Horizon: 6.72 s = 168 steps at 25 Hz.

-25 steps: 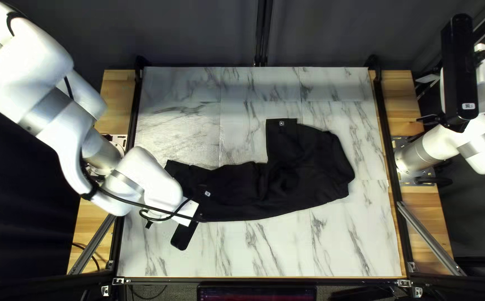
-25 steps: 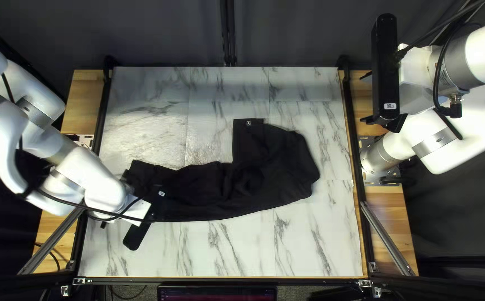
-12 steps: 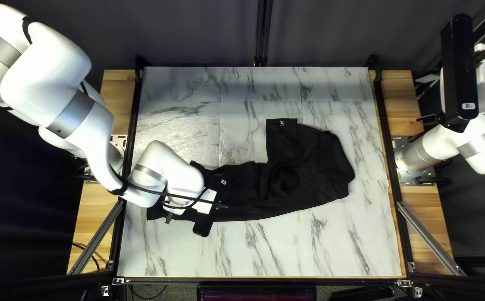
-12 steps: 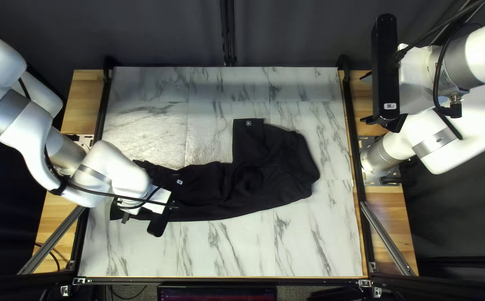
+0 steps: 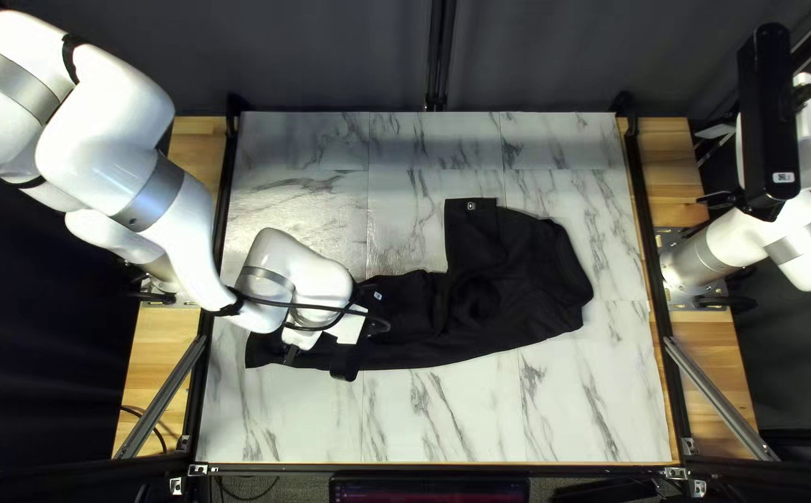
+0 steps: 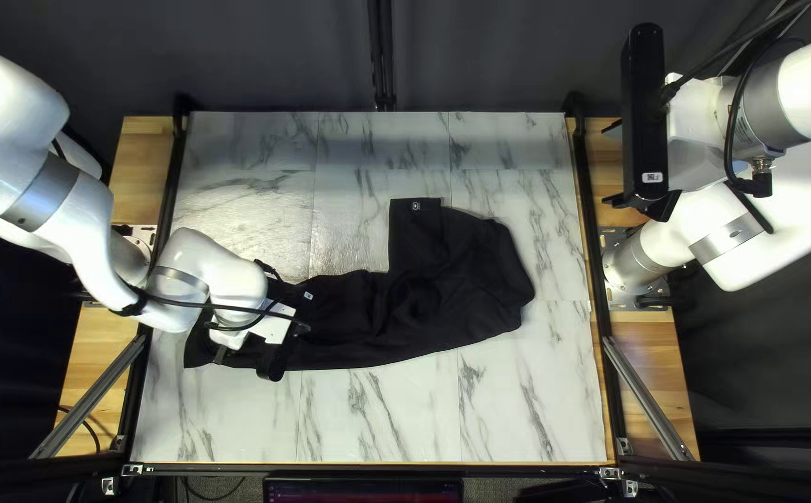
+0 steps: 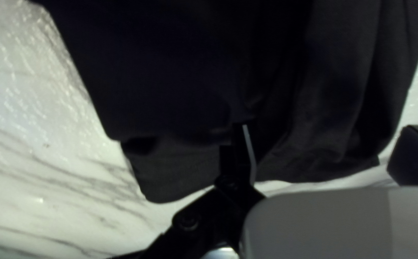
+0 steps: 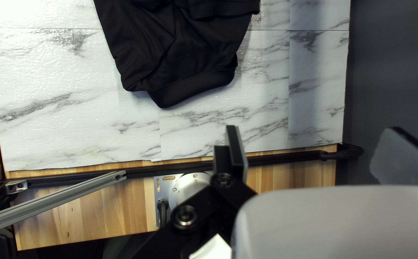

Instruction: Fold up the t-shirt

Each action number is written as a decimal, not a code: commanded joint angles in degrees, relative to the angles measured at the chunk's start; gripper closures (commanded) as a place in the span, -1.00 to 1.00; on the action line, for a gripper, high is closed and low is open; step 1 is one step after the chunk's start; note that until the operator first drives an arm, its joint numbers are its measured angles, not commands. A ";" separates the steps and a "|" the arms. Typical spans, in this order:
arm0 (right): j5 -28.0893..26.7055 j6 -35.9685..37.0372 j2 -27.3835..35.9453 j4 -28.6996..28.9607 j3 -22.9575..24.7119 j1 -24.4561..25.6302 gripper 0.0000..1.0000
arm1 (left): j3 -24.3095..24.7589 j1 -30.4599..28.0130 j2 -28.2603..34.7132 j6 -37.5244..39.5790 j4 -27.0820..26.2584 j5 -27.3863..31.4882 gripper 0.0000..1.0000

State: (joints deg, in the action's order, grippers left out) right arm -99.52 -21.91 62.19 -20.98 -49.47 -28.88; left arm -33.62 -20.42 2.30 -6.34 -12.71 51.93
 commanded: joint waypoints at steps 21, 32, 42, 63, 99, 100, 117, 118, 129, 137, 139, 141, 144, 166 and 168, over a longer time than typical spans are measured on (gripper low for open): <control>0.00 0.00 0.00 0.00 0.00 0.00 -1.00 | -5.50 16.58 23.84 10.90 24.27 25.15 1.00; 0.00 0.00 0.00 0.00 0.00 0.00 -1.00 | -3.23 19.37 25.57 16.48 28.36 23.75 1.00; 0.00 0.00 0.00 0.00 0.00 0.00 -1.00 | 1.48 35.16 31.78 5.74 30.01 21.67 1.00; 0.00 0.00 0.00 0.00 0.00 0.00 -1.00 | 2.64 42.46 27.06 8.38 31.92 18.55 1.00; 0.00 0.00 0.00 0.00 0.00 0.00 -1.00 | 5.87 27.01 31.74 23.48 33.02 20.45 -1.00; 0.00 0.00 0.00 0.00 0.00 0.00 -1.00 | 5.96 25.72 31.31 24.27 32.72 20.09 -1.00; 0.00 0.00 0.00 0.00 0.00 0.00 -1.00 | -3.90 16.29 23.94 20.94 30.25 14.42 -1.00; 0.00 0.00 0.00 0.00 0.00 0.00 -1.00 | -4.89 17.36 21.76 19.70 30.16 12.14 -1.00; 0.00 0.00 0.00 0.00 0.00 0.00 -1.00 | -15.32 23.59 -1.72 8.41 23.99 -7.74 -1.00; 0.00 0.00 0.00 0.00 0.00 0.00 -1.00 | -16.86 24.84 -10.39 -4.67 17.50 -17.92 -0.99; 0.00 0.00 0.00 0.00 0.00 0.00 -1.00 | -17.31 25.37 -11.98 -6.58 16.17 -18.46 -0.84; 0.00 0.00 0.00 0.00 0.00 0.00 -1.00 | -17.89 25.41 -13.53 -7.61 15.05 -18.64 -0.56; 0.00 0.00 0.00 0.00 0.00 0.00 -1.00 | -18.97 25.35 -15.36 -8.51 13.95 -18.37 0.44; 0.00 0.00 0.00 0.00 0.00 0.00 -1.00 | -21.67 32.74 -7.99 -11.48 18.79 -9.11 1.00; 0.00 0.00 0.00 0.00 0.00 0.00 -1.00 | -22.69 34.73 -8.29 -12.23 19.56 -9.11 1.00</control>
State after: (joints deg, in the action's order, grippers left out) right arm -99.52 -21.91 62.19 -20.98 -49.47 -28.88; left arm -55.13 11.89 -6.08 -17.45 5.75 42.51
